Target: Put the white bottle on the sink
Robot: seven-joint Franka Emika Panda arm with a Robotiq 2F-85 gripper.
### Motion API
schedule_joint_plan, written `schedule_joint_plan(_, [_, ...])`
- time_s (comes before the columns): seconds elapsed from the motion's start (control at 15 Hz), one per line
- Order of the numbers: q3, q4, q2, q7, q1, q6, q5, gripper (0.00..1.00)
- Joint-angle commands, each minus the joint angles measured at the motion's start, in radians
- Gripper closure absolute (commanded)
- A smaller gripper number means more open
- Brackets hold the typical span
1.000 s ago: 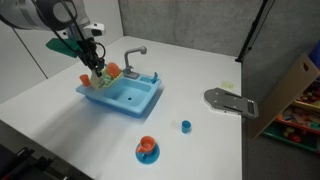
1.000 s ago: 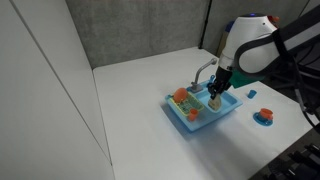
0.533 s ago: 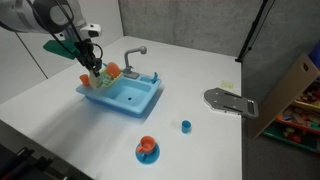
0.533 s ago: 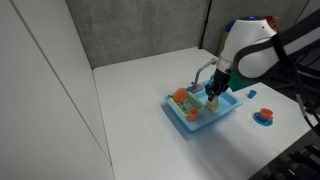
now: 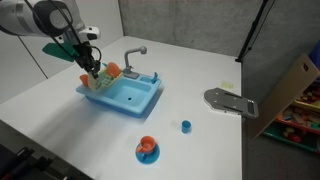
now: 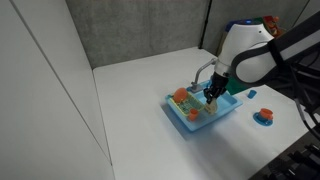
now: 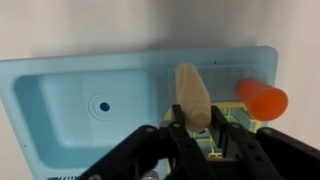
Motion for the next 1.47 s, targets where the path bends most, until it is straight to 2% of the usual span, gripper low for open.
schedule_joint_plan(0.0, [-0.012, 0.015, 0.018, 0.009, 0.013, 0.009, -0.021, 0.92])
schedule_joint_plan(1.4, [-0.035, 0.066, 0.082, 0.013, 0.036, 0.029, -0.032, 0.92])
